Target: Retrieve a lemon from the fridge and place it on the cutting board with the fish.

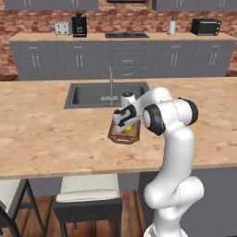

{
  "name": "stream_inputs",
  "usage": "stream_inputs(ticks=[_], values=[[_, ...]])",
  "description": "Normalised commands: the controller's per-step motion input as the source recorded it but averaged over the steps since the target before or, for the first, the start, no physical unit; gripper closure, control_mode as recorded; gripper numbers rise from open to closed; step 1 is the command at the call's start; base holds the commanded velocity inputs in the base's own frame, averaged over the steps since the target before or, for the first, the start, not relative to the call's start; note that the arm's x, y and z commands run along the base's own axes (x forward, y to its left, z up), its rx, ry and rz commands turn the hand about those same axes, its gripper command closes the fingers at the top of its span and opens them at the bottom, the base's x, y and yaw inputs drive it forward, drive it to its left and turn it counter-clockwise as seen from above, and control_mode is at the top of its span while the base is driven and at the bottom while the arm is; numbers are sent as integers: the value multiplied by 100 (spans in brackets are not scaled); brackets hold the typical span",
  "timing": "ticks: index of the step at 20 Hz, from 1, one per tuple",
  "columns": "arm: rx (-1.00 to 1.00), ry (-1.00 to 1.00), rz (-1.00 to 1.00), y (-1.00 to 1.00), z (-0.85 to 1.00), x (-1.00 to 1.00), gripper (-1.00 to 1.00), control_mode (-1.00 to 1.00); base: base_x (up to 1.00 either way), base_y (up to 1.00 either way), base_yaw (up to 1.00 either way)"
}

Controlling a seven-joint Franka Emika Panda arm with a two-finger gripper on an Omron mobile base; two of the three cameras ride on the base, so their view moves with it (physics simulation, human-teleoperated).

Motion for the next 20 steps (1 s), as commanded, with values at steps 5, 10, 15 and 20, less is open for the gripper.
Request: stream_inputs(ticks=[5,10,15,20], values=[[0,1,-1,1,21,0,-100,-100,0,0,0],[0,8,-4,0,65,0,-100,-100,0,0,0],[0,4,0,2,66,-16,-100,-100,0,0,0],[0,3,-6,0,50,-64,-100,-100,0,0,0]])
